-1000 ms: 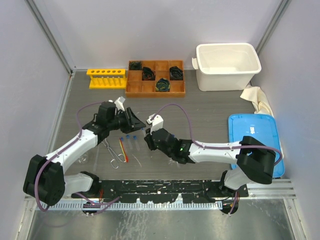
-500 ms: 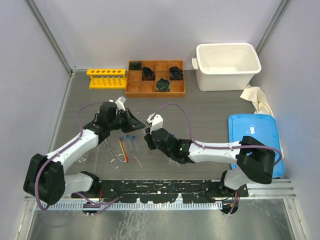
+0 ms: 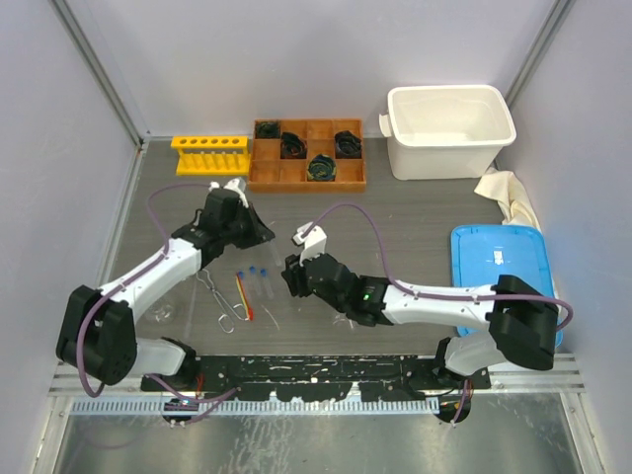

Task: Organize the chemistry lab equipment
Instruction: Insert the test tube into the slot of the test tube rack.

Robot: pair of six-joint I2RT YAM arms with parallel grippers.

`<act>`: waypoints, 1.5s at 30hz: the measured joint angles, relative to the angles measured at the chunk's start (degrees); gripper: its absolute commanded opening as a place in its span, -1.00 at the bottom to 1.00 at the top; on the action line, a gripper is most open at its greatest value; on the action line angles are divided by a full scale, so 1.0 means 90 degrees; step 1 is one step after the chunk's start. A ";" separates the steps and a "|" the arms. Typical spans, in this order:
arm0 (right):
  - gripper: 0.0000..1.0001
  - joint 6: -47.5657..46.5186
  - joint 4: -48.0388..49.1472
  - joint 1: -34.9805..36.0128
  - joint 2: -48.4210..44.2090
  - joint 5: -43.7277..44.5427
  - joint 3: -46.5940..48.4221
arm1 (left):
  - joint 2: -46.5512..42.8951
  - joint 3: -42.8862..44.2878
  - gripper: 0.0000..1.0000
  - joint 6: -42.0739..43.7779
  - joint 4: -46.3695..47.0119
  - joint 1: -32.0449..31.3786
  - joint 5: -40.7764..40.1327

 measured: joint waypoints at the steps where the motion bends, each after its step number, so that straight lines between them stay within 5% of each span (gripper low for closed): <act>1: -0.15 0.0002 0.0002 0.0002 -0.0121 0.0002 -0.0027 | 0.0083 0.0131 -1.00 0.0131 -0.0051 -0.0002 -0.0226; 9: -0.16 0.0007 -0.0015 0.0005 -0.0379 0.0129 -0.0250 | 0.0338 0.0697 -1.00 0.1528 0.0209 -0.0007 -0.3033; 16: -0.17 0.0007 -0.0019 0.0005 -0.0165 0.0172 -0.0291 | 0.0464 -0.0075 -1.00 0.2958 0.2565 0.0027 -0.4437; 26: -0.17 -0.0029 -0.0017 0.0005 -0.0044 0.0209 -0.0291 | 0.1207 -0.0126 -1.00 0.3653 0.3857 0.0226 -0.4563; 45: -0.16 -0.0172 -0.0012 -0.0007 0.0177 0.0243 -0.0289 | 0.1838 -0.0129 -1.00 0.3230 0.4435 0.0583 -0.3990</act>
